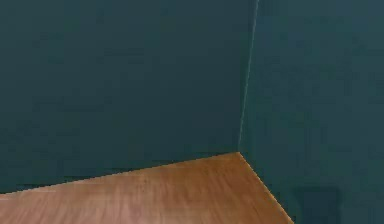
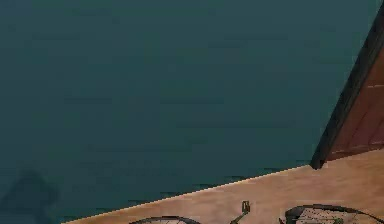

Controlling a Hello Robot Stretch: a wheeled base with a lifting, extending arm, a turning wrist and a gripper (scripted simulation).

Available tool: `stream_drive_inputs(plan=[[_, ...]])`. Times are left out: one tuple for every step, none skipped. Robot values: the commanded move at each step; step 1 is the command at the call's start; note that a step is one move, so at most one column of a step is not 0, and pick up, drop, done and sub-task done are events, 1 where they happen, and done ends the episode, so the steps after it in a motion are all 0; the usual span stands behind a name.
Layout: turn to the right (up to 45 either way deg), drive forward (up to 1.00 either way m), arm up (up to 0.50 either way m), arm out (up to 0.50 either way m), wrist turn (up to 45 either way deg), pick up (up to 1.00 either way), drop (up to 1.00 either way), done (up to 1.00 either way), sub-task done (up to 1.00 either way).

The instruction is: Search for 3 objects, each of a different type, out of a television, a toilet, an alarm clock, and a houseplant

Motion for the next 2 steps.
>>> stream_drive_inputs(plan=[[-45.0,0.0,0.0,0.0,0.0,0.0,0.0,0.0,0.0],[-39.0,0.0,0.0,0.0,0.0,0.0,0.0,0.0,0.0]])
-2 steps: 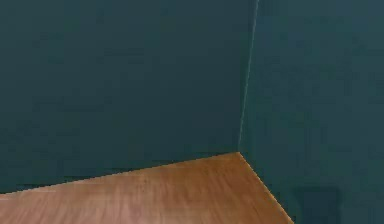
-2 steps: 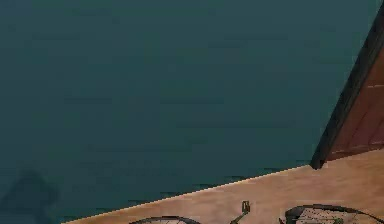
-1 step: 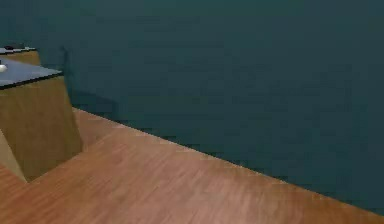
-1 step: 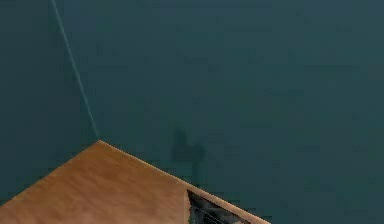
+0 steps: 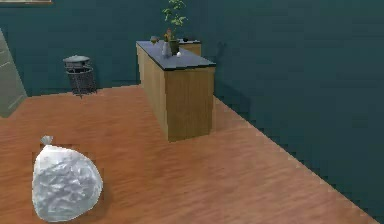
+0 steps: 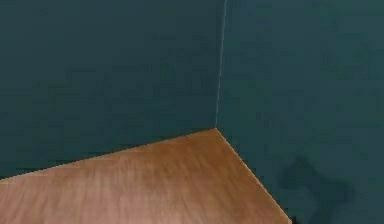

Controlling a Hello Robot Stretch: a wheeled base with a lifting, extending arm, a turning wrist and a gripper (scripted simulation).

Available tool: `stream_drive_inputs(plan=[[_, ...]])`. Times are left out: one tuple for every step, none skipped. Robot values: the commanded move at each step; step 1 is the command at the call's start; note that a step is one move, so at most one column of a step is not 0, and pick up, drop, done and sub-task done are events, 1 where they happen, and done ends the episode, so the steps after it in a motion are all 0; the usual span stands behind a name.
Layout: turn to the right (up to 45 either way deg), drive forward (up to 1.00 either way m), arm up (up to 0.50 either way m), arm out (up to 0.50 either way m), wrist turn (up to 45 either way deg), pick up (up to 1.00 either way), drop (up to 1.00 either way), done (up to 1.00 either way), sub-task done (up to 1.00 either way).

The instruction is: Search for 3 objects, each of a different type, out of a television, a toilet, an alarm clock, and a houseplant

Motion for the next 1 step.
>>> stream_drive_inputs(plan=[[0.0,1.0,0.0,0.0,0.0,0.0,0.0,0.0,0.0]])
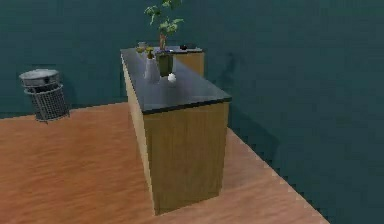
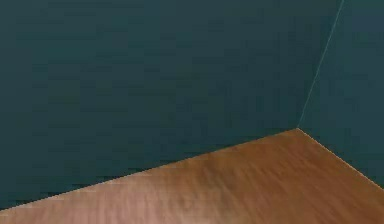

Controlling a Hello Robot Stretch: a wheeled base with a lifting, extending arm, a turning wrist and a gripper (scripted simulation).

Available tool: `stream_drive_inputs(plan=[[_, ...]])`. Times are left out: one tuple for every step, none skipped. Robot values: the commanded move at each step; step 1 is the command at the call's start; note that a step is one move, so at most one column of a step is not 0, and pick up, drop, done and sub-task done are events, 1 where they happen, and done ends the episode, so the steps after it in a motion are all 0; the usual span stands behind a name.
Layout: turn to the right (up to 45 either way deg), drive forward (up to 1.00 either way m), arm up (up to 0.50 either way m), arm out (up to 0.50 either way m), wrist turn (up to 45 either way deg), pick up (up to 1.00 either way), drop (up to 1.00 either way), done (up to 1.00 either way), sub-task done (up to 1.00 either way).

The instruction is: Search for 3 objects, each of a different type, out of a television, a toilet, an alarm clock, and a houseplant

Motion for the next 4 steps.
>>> stream_drive_inputs(plan=[[0.0,0.25,0.0,0.0,0.0,0.0,0.0,0.0,0.0],[-39.0,0.0,0.0,0.0,0.0,0.0,0.0,0.0,0.0],[0.0,0.45,0.0,0.0,0.0,0.0,0.0,0.0,0.0],[39.0,0.0,0.0,0.0,0.0,0.0,0.0,0.0,0.0]])
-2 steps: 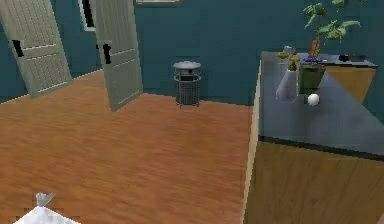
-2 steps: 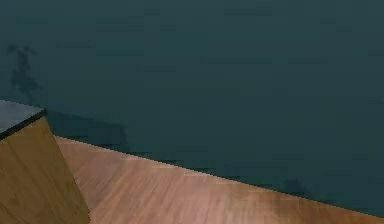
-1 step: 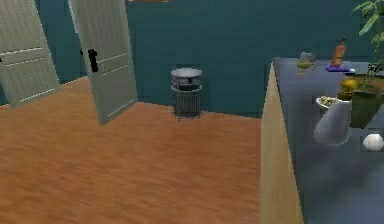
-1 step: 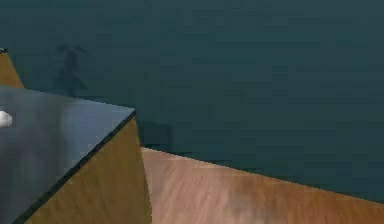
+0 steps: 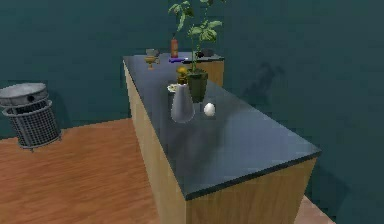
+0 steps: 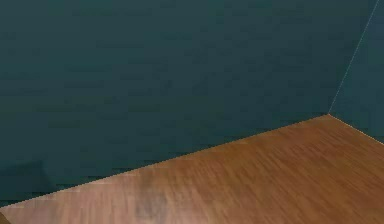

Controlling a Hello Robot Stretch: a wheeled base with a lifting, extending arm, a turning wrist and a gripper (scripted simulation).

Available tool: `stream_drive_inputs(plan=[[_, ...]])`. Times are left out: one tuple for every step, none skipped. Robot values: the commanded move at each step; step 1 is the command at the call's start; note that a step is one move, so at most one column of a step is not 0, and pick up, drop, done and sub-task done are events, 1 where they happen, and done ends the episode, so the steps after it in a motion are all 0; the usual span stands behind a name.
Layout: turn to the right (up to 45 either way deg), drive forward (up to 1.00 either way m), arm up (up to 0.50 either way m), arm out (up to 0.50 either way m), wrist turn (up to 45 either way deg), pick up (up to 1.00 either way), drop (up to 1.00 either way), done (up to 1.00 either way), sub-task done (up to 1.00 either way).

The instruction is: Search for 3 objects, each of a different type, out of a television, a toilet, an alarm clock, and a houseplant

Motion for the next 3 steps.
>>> stream_drive_inputs(plan=[[0.0,0.0,0.0,0.0,0.0,0.0,0.0,0.0,1.0],[45.0,0.0,0.0,0.0,0.0,0.0,0.0,0.0,0.0],[45.0,0.0,0.0,0.0,0.0,0.0,0.0,0.0,0.0]])
